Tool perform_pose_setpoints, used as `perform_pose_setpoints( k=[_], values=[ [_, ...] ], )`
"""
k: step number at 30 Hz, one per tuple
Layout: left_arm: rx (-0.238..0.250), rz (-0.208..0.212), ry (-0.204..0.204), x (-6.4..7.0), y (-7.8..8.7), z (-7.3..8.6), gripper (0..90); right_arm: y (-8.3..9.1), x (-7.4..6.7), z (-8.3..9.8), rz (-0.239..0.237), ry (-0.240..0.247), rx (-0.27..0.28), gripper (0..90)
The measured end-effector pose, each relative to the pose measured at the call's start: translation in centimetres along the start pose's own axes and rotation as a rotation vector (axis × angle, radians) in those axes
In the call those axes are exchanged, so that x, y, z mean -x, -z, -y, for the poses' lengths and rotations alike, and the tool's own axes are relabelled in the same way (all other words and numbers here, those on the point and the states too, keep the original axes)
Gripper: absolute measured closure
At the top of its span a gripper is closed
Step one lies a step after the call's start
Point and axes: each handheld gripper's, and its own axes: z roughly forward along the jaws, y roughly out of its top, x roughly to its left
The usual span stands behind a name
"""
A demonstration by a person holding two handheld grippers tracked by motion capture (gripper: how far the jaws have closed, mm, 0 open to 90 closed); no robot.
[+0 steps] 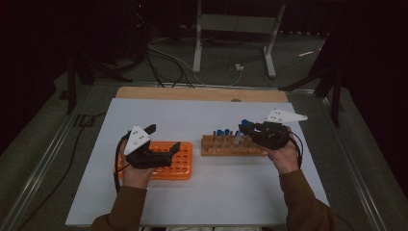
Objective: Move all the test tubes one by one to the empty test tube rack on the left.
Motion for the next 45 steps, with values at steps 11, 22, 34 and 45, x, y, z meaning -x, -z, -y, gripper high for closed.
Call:
perform_pose_setpoints(
  k=[11, 22, 34, 45],
  values=[
    [-0.001, 0.042, 0.003, 1.1, -1.8, -0.1, 1.7, -2.5, -2.3, -0.9, -0.060, 0.020, -0.014, 76.9],
    [-0.030, 0.086, -0.017, 2.1, -2.7, 0.0, 7.0, -4.5, -3.8, -1.4, -0.104, 0.020, -0.021, 76.9],
    [-0.075, 0.130, -0.034, 3.3, -4.0, 0.4, 18.8, -5.5, -5.0, -1.8, -0.158, 0.017, -0.008, 76.8],
    [-0.087, 0.179, -0.040, 4.4, -5.9, 0.5, 49.7, -6.1, -6.8, -2.1, -0.211, 0.052, -0.021, 76.8]
  ],
)
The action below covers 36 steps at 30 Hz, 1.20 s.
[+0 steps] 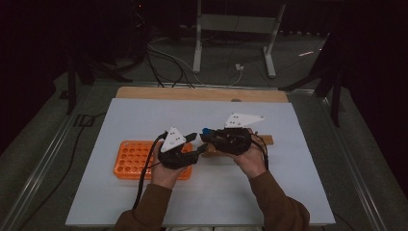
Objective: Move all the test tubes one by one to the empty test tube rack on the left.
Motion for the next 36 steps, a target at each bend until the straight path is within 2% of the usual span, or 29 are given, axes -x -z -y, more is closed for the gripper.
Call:
perform_pose_setpoints(
  k=[5, 9, 10, 13, 18, 19, 20, 21, 22, 23, 26, 27, 30, 33, 36],
  values=[
    [0.004, 0.027, 0.001, 0.0, -0.2, 0.0, 64.3, -0.1, -0.2, 0.0, -0.008, 0.005, -0.007, 76.8],
    [0.004, 0.040, -0.008, 0.0, -0.2, 0.1, 70.0, -0.2, -0.2, 0.0, -0.012, 0.006, -0.013, 76.8],
    [0.003, 0.047, -0.018, 0.1, -0.2, 0.1, 75.3, -0.2, -0.2, 0.0, -0.011, 0.007, -0.013, 76.7],
    [0.000, 0.047, -0.027, 0.2, -0.3, 0.1, 77.8, -0.2, -0.2, 0.1, -0.012, 0.004, -0.014, 76.5],
    [-0.013, 0.023, -0.022, -0.2, -0.2, 0.3, 78.1, 0.2, 0.2, 0.1, -0.036, -0.016, 0.015, 51.5],
    [-0.013, 0.023, -0.022, -0.2, -0.2, 0.3, 78.2, 0.2, 0.2, 0.1, -0.036, -0.016, 0.015, 51.5],
    [-0.010, 0.020, -0.019, -0.3, -0.1, 0.3, 78.3, 0.5, 0.3, 0.2, -0.029, -0.027, 0.024, 39.7],
    [-0.007, 0.016, -0.015, -0.4, 0.1, 0.4, 78.3, 0.5, 0.3, 0.2, -0.029, -0.027, 0.024, 39.7],
    [-0.004, 0.010, -0.007, -0.7, 0.3, 0.5, 78.3, 0.9, 0.5, 0.2, -0.003, -0.029, 0.032, 31.2],
    [-0.004, 0.010, -0.007, -0.7, 0.3, 0.5, 78.3, 1.0, 0.6, 0.3, 0.019, -0.035, 0.031, 26.4],
    [0.002, 0.002, 0.002, -0.9, 0.6, 0.9, 78.3, 1.4, 1.0, 0.4, 0.045, -0.051, 0.039, 20.6],
    [0.002, 0.001, 0.004, -1.0, 0.7, 1.0, 78.3, 1.7, 1.3, 0.7, 0.074, -0.059, 0.051, 13.6],
    [0.000, -0.002, 0.014, -1.1, 1.0, 1.4, 78.3, 2.3, 1.7, 1.3, 0.128, -0.059, 0.057, 4.2],
    [0.005, -0.004, 0.020, -1.2, 1.5, 1.7, 78.3, 2.9, 2.1, 2.0, 0.177, -0.055, 0.066, 0.4],
    [0.008, -0.004, 0.019, -1.3, 1.9, 2.0, 78.2, 3.6, 2.6, 2.8, 0.206, -0.061, 0.074, 0.0]
  ],
)
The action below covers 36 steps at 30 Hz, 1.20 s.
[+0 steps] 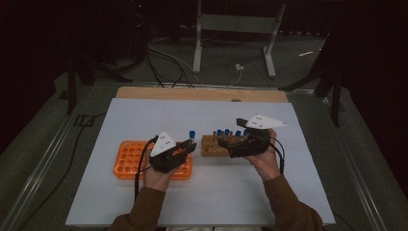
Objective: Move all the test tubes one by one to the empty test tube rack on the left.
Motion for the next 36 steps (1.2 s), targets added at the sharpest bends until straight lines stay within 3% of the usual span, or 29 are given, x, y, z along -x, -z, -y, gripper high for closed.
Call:
perform_pose_setpoints(
  k=[14, 22, 36],
  values=[
    [-0.005, -0.014, 0.002, -0.1, 1.1, 1.8, 78.2, 3.0, 2.3, 3.3, 0.076, -0.029, 0.005, 0.0],
    [-0.019, 0.001, 0.015, 0.1, 1.2, 3.3, 78.2, 4.6, 3.0, 4.0, 0.100, -0.048, 0.023, 0.0],
    [-0.126, 0.008, 0.000, 0.2, 1.1, 5.1, 78.2, 5.2, 3.2, 4.6, 0.099, -0.060, 0.034, 0.0]
  ],
)
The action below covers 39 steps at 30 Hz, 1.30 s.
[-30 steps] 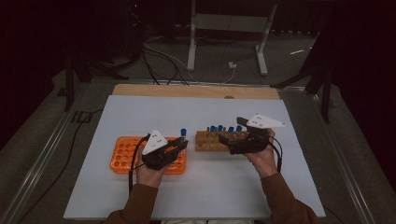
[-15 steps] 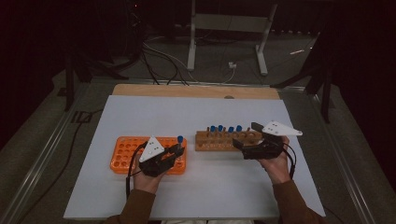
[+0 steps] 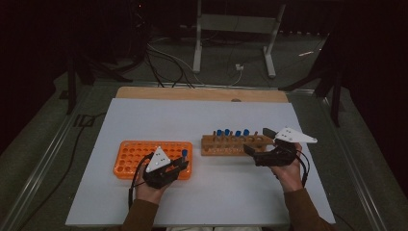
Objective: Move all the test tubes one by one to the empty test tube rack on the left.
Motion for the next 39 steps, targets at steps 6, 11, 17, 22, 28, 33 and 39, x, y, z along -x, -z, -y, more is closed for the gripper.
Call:
perform_pose_setpoints(
  k=[6, 11, 17, 22, 28, 33, 39],
  values=[
    [-0.055, -0.010, -0.017, 0.2, -0.4, 0.5, 78.2, -0.1, 0.0, 0.2, -0.003, 0.000, -0.008, 0.0],
    [-0.091, -0.017, -0.030, 0.4, -0.6, 0.7, 78.4, -0.2, -0.1, 0.3, -0.008, 0.003, -0.016, 0.0],
    [-0.101, -0.018, -0.036, 0.5, -0.7, 0.9, 77.7, -0.4, -0.2, 0.5, -0.013, 0.005, -0.024, 0.0],
    [-0.073, -0.020, -0.025, 0.6, -0.5, 0.8, 67.4, -0.6, -0.3, 0.6, -0.015, 0.007, -0.029, 0.0],
    [-0.031, -0.021, -0.036, 0.8, 0.1, 0.3, 77.0, -1.0, -0.3, 0.8, -0.003, 0.015, -0.044, 0.0],
    [-0.058, -0.033, -0.036, 0.8, -0.1, 0.4, 78.2, -1.5, -0.2, 0.9, 0.010, 0.025, -0.064, 0.0],
    [-0.053, -0.024, -0.020, 0.7, 0.1, 0.6, 72.0, -2.4, 0.2, 0.9, 0.042, 0.025, -0.083, 5.4]
  ],
)
